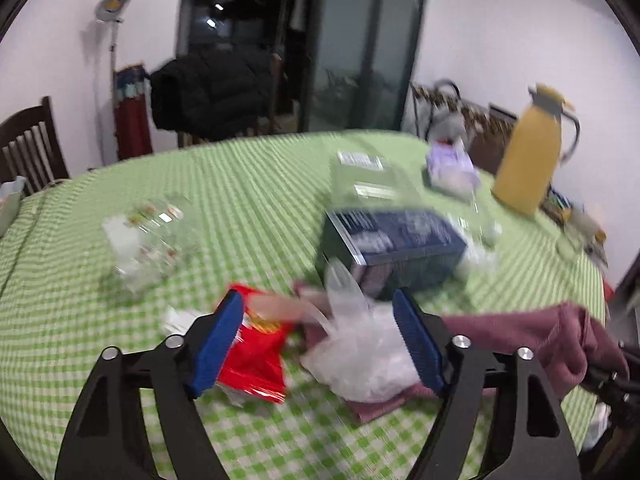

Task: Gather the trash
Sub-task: 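Grasp the clear plastic bag with the left gripper while the right gripper grasps the pink towel, then carry the plastic bag and pink towel over the trash bag with both grippers, then open both grippers to drop the plastic bag and towel into the bag, then move both tools back over the table toward the blue box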

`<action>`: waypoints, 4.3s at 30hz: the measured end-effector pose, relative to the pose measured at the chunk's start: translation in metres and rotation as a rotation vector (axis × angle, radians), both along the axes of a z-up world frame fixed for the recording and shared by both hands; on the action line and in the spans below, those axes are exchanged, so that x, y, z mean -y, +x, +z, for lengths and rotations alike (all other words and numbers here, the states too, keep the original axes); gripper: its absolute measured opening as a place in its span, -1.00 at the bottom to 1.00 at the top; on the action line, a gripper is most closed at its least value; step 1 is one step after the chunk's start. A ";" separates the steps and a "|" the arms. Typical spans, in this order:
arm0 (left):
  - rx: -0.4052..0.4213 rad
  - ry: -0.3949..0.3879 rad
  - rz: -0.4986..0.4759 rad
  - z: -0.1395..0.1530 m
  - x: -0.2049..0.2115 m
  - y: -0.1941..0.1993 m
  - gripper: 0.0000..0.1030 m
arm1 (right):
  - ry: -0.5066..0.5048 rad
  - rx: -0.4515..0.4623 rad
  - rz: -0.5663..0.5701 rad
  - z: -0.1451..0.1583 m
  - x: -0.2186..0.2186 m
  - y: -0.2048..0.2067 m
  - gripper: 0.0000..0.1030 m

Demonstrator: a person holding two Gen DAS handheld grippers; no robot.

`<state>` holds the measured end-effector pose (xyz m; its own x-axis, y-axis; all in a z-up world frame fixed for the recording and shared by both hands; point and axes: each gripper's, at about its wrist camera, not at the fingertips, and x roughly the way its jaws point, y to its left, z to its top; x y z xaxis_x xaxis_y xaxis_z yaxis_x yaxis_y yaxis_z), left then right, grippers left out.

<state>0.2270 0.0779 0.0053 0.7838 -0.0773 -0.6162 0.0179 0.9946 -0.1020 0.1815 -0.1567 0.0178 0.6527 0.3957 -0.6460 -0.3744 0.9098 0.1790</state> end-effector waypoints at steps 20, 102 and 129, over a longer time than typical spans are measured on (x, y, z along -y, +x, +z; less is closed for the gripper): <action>0.287 -0.513 0.075 0.045 -0.106 -0.042 -1.00 | -0.013 0.217 0.116 0.099 -0.019 -0.030 -0.62; -0.536 -0.061 -1.031 -0.110 0.690 -0.098 -1.00 | -0.245 -0.128 -1.150 -0.118 0.576 -0.221 0.42; -0.241 0.044 -0.921 -0.055 0.618 -0.103 0.72 | -0.134 0.052 -1.123 -0.126 0.556 -0.224 0.42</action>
<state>0.1243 -0.5398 -0.0493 0.2776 -0.5737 -0.7706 0.7798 0.6030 -0.1680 -0.0425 -0.7125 -0.1086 0.6221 -0.5016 -0.6012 0.6624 0.7465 0.0627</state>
